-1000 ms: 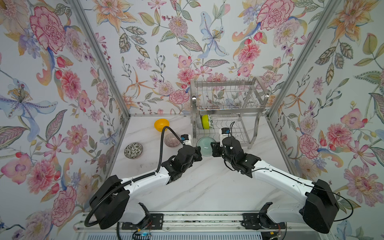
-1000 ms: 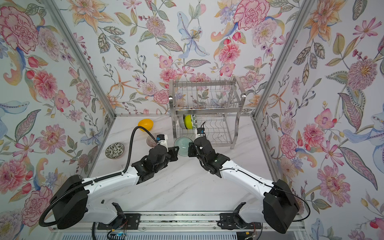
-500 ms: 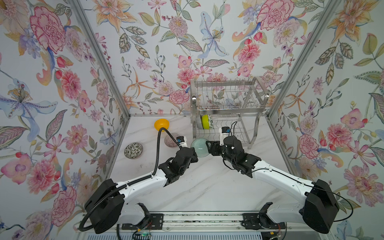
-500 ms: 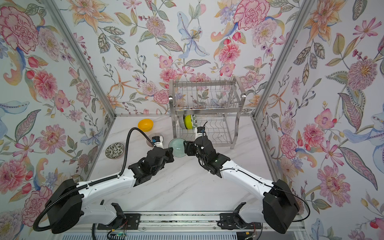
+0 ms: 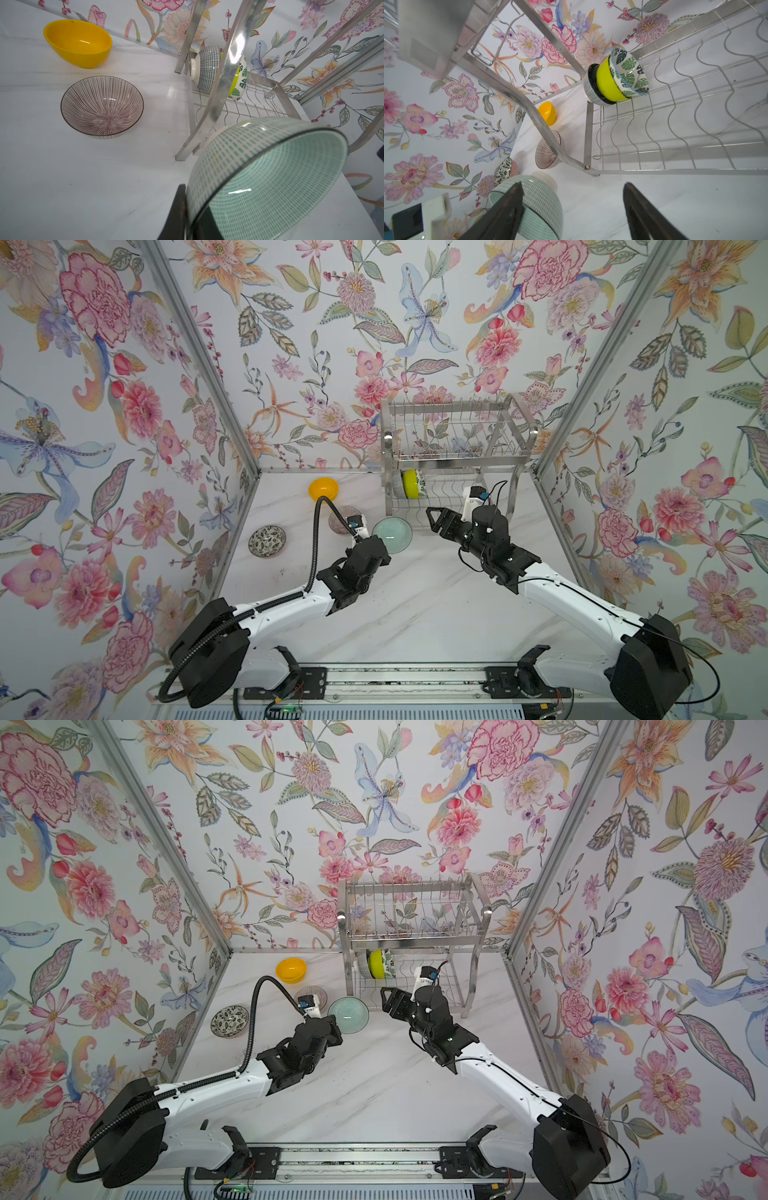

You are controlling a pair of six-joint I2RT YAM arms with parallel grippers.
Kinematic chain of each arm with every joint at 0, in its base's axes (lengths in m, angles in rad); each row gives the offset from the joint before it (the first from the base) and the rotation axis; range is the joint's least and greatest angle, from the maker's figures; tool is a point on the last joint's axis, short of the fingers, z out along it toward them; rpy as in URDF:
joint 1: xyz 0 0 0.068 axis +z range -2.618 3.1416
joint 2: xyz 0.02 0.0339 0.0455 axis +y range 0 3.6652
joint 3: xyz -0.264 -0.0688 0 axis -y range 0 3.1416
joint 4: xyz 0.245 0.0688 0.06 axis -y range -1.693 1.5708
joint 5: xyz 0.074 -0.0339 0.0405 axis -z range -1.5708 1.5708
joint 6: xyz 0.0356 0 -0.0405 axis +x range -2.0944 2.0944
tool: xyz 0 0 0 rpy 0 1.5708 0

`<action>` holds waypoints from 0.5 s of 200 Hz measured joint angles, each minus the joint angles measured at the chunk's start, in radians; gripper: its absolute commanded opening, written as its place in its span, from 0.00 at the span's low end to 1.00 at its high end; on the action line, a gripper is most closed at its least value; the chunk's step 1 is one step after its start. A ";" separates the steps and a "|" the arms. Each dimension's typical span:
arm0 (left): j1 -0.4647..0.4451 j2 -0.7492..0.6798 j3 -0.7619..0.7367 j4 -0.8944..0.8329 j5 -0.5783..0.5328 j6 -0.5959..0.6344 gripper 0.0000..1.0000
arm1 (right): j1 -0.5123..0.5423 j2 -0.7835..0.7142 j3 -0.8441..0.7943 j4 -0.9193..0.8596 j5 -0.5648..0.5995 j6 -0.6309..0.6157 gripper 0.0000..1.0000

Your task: Load the bowls into the dish rack

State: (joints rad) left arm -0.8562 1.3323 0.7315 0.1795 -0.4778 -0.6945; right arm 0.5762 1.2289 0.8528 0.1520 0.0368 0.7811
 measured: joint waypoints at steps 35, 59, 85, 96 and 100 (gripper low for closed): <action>-0.006 0.049 0.022 0.037 -0.063 0.055 0.00 | -0.136 -0.041 -0.018 -0.038 -0.009 0.137 0.88; -0.032 0.118 0.060 0.085 -0.134 0.119 0.00 | -0.208 -0.047 -0.027 -0.060 -0.038 0.217 0.98; -0.061 0.192 0.095 0.152 -0.190 0.181 0.00 | -0.232 -0.049 -0.029 -0.085 -0.067 0.298 0.98; -0.071 0.227 0.108 0.179 -0.215 0.206 0.00 | -0.235 -0.055 -0.030 -0.089 -0.077 0.334 0.99; -0.074 0.239 0.113 0.190 -0.220 0.214 0.00 | -0.237 -0.058 -0.031 -0.089 -0.082 0.349 0.98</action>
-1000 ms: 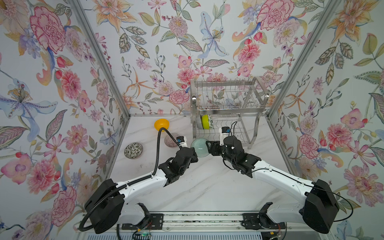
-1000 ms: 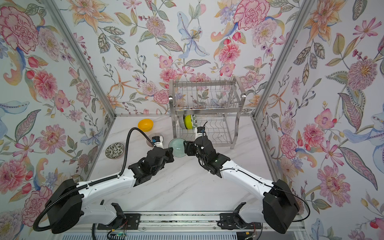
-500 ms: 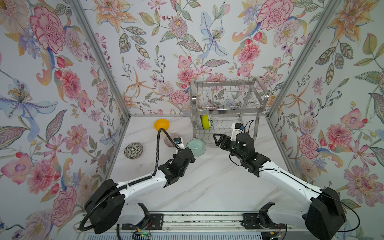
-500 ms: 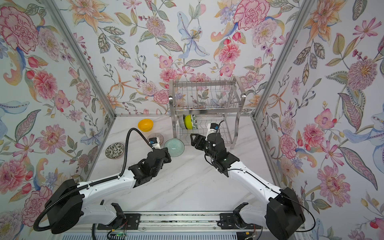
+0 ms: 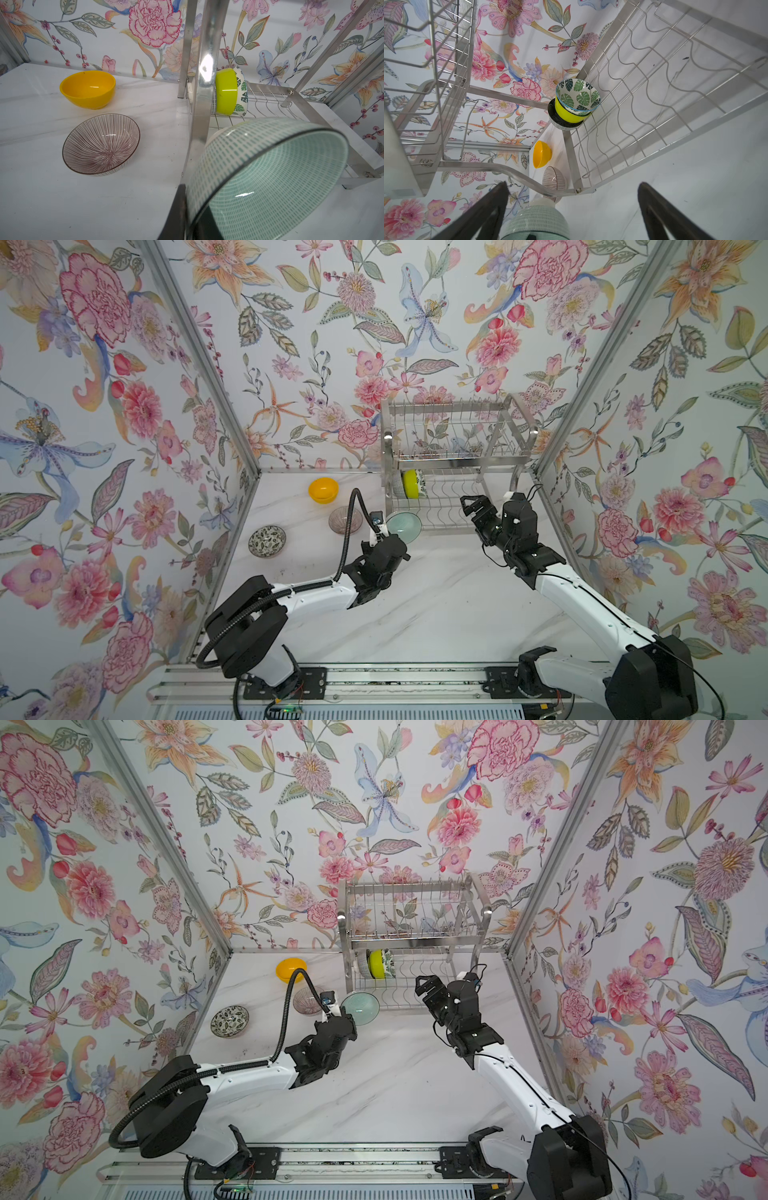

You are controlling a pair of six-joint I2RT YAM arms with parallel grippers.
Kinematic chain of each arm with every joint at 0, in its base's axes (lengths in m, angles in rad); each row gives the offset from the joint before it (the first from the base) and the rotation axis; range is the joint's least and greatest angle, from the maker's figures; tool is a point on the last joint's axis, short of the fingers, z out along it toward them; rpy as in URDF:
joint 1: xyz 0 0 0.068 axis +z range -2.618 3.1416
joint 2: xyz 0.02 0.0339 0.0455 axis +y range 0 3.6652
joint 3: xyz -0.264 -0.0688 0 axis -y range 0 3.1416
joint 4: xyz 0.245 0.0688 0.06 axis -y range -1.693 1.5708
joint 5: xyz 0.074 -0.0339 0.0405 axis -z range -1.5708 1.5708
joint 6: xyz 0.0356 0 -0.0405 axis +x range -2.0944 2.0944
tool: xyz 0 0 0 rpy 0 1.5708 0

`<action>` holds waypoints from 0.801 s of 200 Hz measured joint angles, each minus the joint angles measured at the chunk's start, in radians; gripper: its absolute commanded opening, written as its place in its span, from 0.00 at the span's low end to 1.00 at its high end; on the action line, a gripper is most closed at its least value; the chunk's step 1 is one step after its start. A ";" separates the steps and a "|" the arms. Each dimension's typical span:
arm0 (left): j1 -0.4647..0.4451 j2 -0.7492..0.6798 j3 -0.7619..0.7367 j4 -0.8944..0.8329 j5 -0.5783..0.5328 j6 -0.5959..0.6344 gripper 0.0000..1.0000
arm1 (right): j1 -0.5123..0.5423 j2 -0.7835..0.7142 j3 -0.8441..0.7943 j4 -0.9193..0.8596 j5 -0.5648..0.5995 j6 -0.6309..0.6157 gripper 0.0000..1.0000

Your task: Load the bowls into the dish rack

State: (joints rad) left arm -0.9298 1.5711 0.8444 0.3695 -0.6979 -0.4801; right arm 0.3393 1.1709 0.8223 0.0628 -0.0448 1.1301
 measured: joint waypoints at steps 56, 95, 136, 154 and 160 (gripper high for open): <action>-0.018 0.132 0.016 0.151 -0.053 0.129 0.00 | -0.021 -0.057 -0.032 0.050 -0.050 0.226 0.99; -0.021 0.165 0.013 0.264 -0.068 0.187 0.00 | -0.016 -0.034 -0.087 0.145 -0.072 0.393 0.98; -0.034 0.193 0.011 0.380 -0.070 0.257 0.00 | 0.023 0.042 -0.113 0.247 -0.080 0.525 0.98; -0.041 0.207 0.011 0.431 -0.071 0.287 0.00 | 0.045 0.071 -0.113 0.300 -0.080 0.570 0.97; -0.042 0.212 0.011 0.443 -0.071 0.294 0.00 | 0.053 0.080 -0.112 0.317 -0.080 0.584 0.96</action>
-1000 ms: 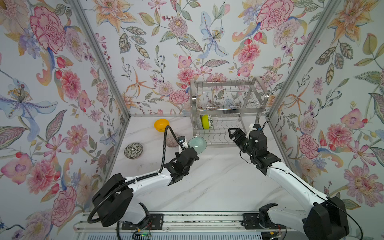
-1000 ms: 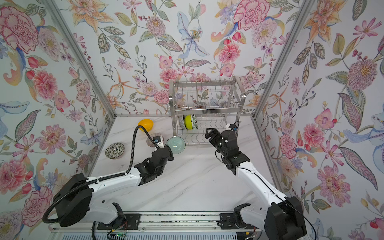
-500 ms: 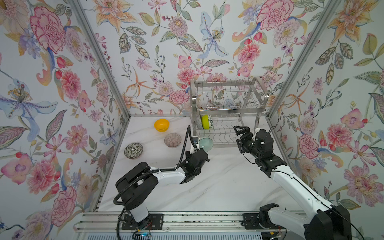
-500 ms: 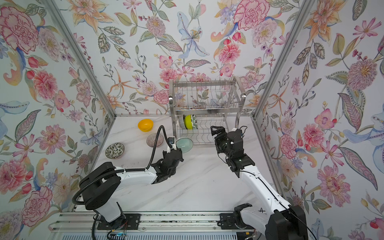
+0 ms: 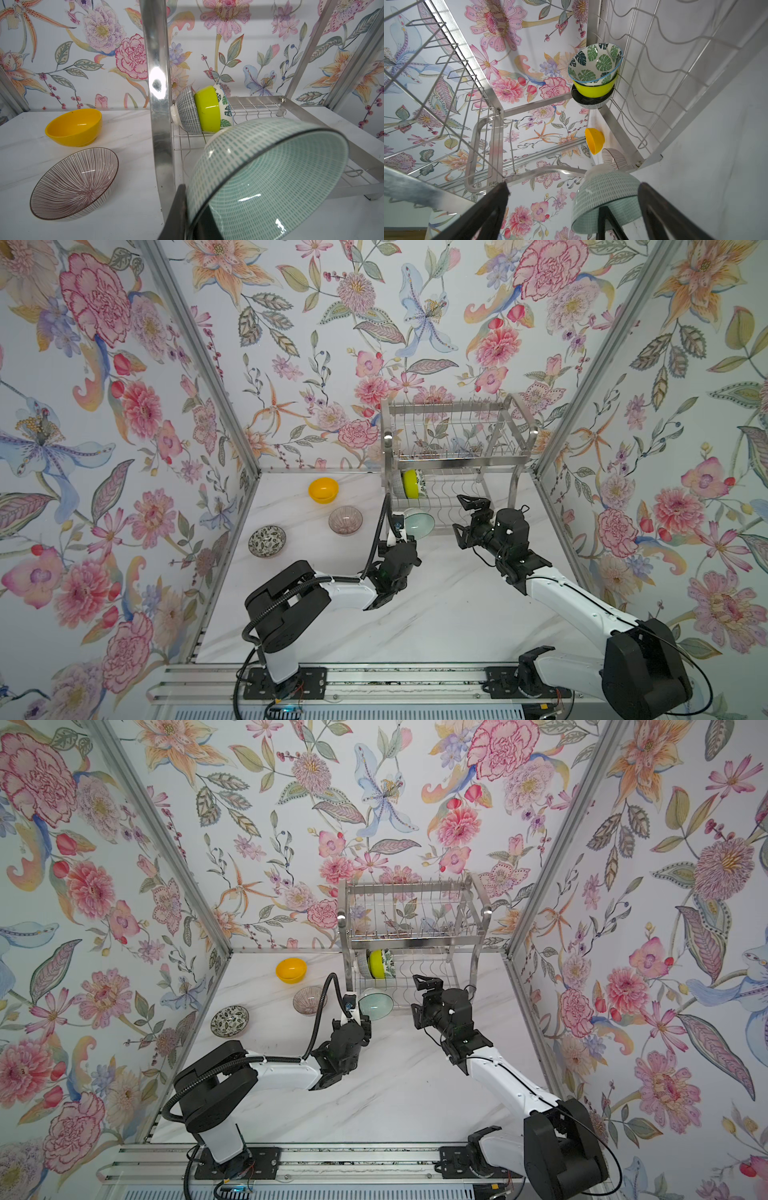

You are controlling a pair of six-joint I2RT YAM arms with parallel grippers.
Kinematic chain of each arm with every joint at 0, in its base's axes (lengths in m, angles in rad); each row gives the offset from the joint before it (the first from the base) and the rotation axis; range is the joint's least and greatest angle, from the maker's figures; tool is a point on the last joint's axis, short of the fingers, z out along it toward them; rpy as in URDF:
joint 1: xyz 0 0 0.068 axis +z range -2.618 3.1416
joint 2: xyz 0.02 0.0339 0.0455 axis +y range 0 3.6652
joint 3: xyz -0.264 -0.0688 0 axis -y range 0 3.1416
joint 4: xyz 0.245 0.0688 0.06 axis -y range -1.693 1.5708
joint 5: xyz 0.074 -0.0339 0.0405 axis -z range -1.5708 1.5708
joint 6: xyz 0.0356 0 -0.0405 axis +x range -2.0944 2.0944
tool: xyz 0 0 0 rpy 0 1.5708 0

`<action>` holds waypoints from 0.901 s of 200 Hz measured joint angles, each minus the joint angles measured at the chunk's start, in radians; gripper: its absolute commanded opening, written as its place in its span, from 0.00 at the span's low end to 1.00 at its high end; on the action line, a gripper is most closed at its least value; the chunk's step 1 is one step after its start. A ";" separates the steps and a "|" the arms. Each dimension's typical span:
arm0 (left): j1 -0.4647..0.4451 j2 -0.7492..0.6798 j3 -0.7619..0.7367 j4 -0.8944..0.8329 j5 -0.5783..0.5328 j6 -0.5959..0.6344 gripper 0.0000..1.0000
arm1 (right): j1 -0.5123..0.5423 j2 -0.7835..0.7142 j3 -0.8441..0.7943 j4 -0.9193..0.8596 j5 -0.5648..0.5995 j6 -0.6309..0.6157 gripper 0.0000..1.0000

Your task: Load the bowls into the dish rack

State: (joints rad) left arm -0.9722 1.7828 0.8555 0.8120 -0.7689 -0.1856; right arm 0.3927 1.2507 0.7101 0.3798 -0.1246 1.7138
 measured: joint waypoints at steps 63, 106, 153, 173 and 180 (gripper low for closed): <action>-0.006 0.048 0.001 0.069 -0.020 0.062 0.00 | 0.090 0.088 0.000 0.159 0.013 0.150 0.85; -0.006 0.060 0.001 0.103 -0.041 0.087 0.00 | 0.110 0.105 0.000 0.201 0.034 0.197 0.81; -0.006 0.065 0.001 0.110 -0.062 0.096 0.00 | 0.130 0.139 0.000 0.242 0.060 0.233 0.72; -0.006 0.075 0.006 0.110 -0.069 0.103 0.00 | 0.140 0.151 0.001 0.247 0.065 0.243 0.70; -0.007 0.077 0.008 0.110 -0.065 0.104 0.00 | 0.143 0.154 0.002 0.250 0.066 0.248 0.70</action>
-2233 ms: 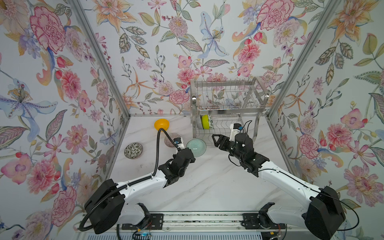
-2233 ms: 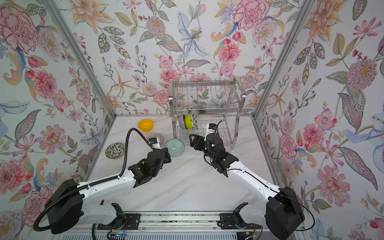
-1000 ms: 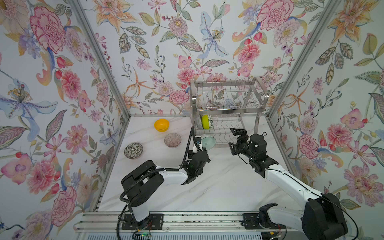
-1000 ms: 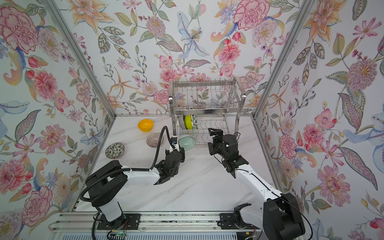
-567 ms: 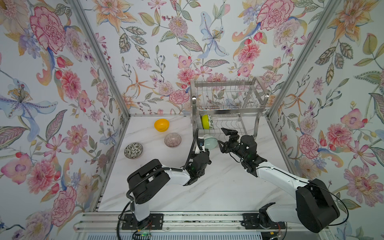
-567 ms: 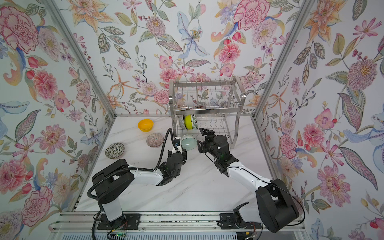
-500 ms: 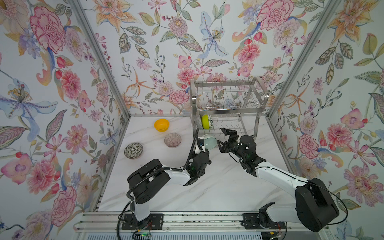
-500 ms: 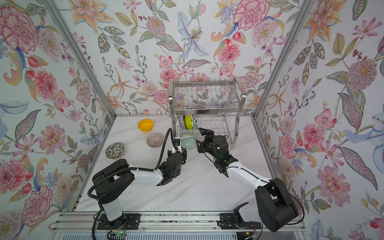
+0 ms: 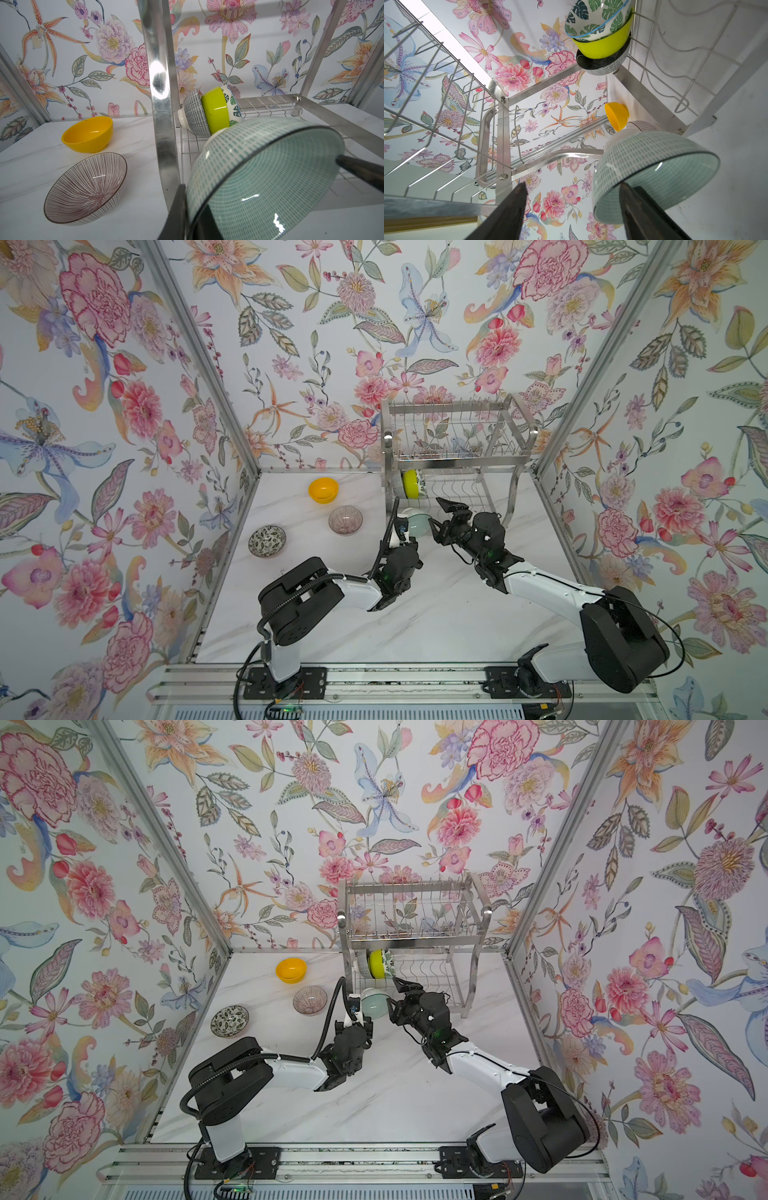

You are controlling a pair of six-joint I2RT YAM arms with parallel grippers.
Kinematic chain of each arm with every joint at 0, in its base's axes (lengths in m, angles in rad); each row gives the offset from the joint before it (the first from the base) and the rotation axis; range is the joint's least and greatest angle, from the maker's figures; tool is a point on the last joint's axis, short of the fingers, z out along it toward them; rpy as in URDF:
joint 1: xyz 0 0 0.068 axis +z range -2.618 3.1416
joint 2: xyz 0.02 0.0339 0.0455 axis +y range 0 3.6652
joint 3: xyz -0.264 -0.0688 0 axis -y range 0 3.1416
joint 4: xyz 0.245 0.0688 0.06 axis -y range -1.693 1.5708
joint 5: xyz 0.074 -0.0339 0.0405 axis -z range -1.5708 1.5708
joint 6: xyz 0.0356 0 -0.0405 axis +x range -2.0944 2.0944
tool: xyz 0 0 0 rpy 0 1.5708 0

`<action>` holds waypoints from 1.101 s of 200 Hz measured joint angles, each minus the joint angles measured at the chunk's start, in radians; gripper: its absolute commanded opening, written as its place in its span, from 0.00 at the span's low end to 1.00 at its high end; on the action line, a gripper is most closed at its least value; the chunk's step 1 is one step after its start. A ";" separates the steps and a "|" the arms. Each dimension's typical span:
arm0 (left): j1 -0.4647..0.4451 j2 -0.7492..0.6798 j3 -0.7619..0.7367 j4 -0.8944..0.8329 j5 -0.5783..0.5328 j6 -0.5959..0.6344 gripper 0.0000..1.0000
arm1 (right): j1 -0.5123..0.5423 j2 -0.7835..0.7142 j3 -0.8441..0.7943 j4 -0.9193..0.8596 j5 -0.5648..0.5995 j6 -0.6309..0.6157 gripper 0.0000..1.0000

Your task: Load the bowls into the dish rack

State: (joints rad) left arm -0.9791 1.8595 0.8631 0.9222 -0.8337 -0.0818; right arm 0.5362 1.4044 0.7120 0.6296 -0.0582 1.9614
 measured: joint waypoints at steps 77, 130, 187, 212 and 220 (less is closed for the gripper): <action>-0.005 0.003 0.011 0.019 0.014 0.007 0.00 | 0.016 0.003 0.000 0.028 0.029 0.030 0.61; -0.014 0.018 0.022 0.027 0.011 0.006 0.00 | 0.054 0.019 0.032 0.036 0.045 0.037 0.50; -0.017 0.019 0.032 0.037 0.011 0.008 0.00 | 0.060 0.056 0.051 0.041 0.064 0.052 0.40; -0.021 0.020 0.032 0.038 0.010 0.014 0.00 | 0.060 0.069 0.052 0.040 0.071 0.053 0.36; -0.023 0.020 0.032 0.038 0.010 0.015 0.00 | 0.060 0.071 0.052 0.040 0.072 0.053 0.32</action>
State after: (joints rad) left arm -1.0016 1.8797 0.8955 0.9600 -0.8234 -0.0669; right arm 0.5964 1.4750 0.7643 0.6697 0.0139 2.0144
